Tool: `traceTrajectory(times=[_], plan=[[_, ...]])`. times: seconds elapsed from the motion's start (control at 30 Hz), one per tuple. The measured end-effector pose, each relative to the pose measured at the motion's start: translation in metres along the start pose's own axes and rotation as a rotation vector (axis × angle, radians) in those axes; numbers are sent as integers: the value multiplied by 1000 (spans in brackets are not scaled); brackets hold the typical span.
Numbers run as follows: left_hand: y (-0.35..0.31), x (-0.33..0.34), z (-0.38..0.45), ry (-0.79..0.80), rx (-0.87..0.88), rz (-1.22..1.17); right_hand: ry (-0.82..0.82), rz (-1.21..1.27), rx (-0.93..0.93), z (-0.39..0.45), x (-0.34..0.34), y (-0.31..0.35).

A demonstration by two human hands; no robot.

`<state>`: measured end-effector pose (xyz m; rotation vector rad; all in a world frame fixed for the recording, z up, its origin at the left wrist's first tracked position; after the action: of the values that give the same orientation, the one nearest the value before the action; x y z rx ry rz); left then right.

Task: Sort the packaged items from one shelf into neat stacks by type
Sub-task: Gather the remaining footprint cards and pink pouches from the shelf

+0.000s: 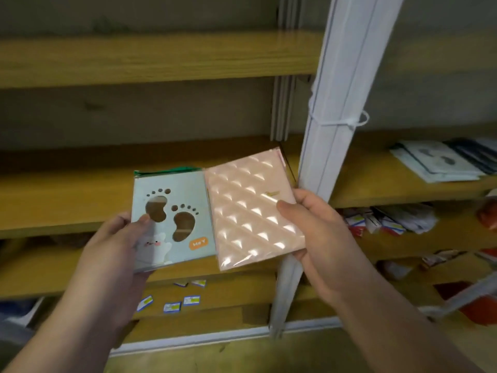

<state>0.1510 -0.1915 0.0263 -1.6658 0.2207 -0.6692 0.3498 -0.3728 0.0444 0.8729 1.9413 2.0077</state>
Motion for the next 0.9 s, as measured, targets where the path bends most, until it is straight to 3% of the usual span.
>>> traceTrajectory(times=[0.13,0.33,0.6,0.9], plan=[[11,45,-51,-24,37,2,87,67,34,-45,-42,7],[23,122,-108,53,41,19,41,144,36,-99,-114,29],[54,245,-121,265,-83,27,-162,226,-1,-141,-223,60],[114,372,-84,377,-242,5,-402,277,-61,-152,-352,78]])
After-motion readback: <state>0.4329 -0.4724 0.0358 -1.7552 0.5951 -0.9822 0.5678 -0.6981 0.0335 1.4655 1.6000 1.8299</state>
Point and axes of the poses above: each hand's wrist, its own z-axis towards the middle knuckle, its own x-axis out of the palm, y = z × x, the point moved 6 cm from there along z, towards the middle knuckle, and after that the axes turned 7 degrees about y, right-handed, at the moved point
